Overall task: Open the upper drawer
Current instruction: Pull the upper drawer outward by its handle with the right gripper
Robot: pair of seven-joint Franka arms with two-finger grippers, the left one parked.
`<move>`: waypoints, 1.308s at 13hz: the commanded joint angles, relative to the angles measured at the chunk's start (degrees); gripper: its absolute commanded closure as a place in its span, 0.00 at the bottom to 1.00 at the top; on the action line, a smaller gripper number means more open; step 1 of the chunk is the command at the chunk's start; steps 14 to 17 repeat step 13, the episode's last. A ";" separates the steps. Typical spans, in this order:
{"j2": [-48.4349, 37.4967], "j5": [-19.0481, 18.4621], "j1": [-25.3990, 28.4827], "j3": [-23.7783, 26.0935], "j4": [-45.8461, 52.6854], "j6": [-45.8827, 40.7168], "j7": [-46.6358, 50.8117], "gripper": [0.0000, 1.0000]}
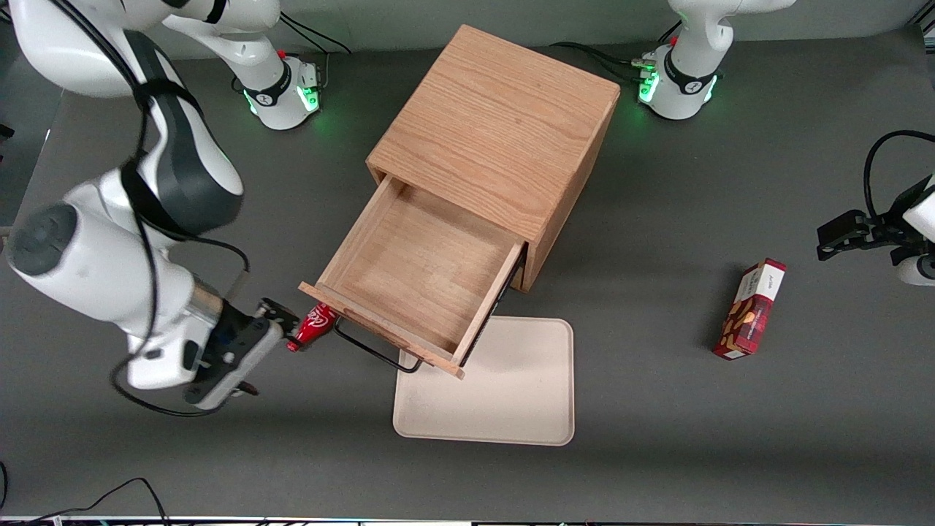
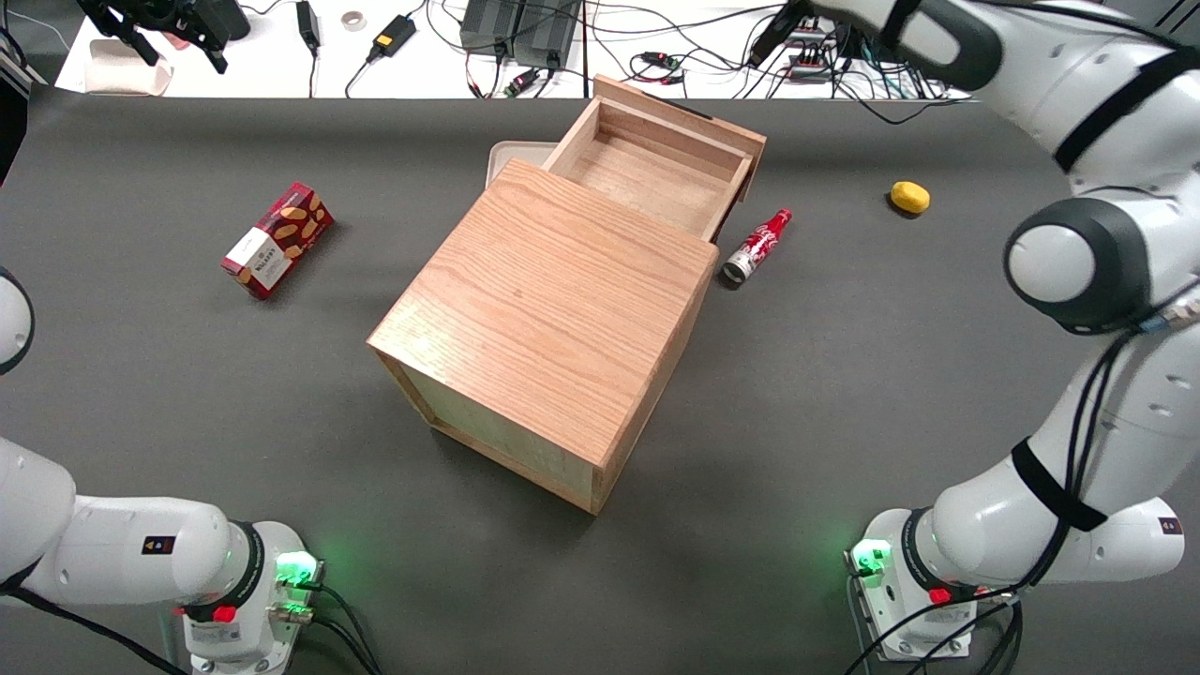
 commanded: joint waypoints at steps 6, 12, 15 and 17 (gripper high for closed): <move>-25.98 7.29 -6.73 -9.22 -19.64 -13.85 14.63 0.00; -38.03 7.20 -11.03 -9.31 -28.42 -20.49 31.49 0.00; -39.01 7.20 -11.21 -9.31 -29.39 -20.49 31.15 0.00; -39.01 7.20 -11.21 -9.31 -29.39 -20.49 31.15 0.00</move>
